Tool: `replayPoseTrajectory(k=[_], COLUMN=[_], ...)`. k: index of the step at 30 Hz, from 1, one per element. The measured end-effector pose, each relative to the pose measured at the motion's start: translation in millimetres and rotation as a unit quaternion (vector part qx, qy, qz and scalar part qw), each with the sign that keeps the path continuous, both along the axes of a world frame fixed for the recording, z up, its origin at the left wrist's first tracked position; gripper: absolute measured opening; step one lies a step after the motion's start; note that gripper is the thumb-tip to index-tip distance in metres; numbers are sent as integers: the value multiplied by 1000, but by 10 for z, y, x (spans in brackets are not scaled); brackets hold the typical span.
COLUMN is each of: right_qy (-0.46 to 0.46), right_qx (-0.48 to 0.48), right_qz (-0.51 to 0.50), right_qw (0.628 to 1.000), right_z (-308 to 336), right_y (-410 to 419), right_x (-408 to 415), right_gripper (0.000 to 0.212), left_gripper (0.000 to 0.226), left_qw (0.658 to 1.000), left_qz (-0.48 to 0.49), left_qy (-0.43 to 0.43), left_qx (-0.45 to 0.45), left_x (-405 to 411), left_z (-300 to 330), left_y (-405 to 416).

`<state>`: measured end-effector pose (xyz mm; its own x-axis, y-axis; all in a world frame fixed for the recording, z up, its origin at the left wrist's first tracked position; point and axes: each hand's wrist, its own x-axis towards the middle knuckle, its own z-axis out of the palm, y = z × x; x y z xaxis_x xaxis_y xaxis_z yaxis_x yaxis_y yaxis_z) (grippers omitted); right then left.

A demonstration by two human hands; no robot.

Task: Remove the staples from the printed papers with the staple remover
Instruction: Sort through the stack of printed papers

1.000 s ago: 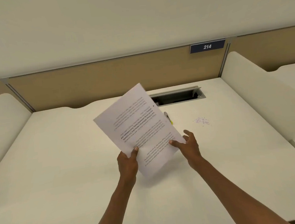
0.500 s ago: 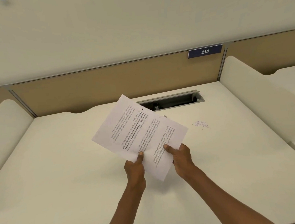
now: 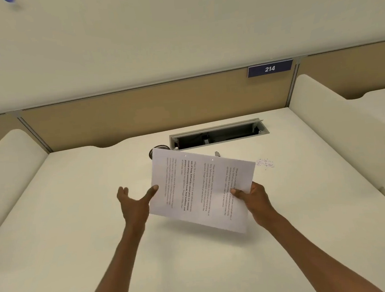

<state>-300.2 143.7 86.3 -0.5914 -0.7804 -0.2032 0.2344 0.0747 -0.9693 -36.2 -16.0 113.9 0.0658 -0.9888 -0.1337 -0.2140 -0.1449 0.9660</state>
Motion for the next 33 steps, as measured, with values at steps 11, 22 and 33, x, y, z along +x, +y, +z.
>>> replayPoseTrajectory(k=[11,22,33], right_qy=[81,76,72], right_qx=[-2,30,66], right_qz=[37,-6,10], right_qw=[996,997,995], right_z=[91,-130,-330], right_y=[-96,-75,-132], right_x=[-102,-30,-103], right_gripper=[21,26,29], left_gripper=[30,30,30], left_qw=[987,996,995], left_qz=[-157,-58,-86], left_qy=[27,67,34], left_qx=[-15,5,22], left_x=[-72,-186,-159], left_z=[-136,-468,-630], left_y=[199,551,464])
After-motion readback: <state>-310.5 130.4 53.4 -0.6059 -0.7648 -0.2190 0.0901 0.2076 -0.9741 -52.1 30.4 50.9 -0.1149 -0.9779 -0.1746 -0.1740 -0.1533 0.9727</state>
